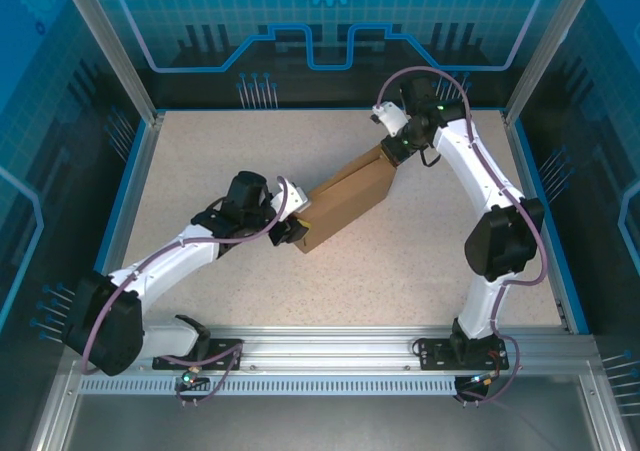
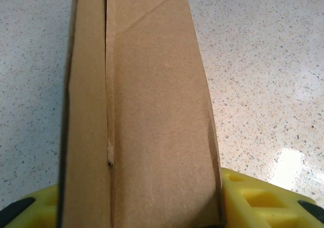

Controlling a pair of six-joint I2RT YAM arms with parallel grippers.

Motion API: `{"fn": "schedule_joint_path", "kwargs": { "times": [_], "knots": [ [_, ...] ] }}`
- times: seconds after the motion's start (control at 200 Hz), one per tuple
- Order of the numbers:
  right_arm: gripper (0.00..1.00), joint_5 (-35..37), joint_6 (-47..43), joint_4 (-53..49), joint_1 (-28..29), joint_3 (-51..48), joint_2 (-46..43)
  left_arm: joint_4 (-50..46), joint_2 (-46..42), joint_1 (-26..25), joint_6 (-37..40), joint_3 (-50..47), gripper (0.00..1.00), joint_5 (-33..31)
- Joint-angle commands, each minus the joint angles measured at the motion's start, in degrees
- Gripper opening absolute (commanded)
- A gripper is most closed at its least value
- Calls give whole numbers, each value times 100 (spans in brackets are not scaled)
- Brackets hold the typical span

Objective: Fold the paper box

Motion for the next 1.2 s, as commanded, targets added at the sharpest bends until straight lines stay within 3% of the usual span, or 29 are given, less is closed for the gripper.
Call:
{"fn": "schedule_joint_path", "kwargs": {
  "times": [0.0,0.615,1.196],
  "knots": [
    [3,85,162,-377,87,187,28,-315,119,95,152,166,47,171],
    [2,231,374,118,31,-917,-536,-531,478,357,493,654,46,794],
    [2,101,358,443,-166,-1502,-822,-684,657,447,564,842,46,820]
  ]
}}
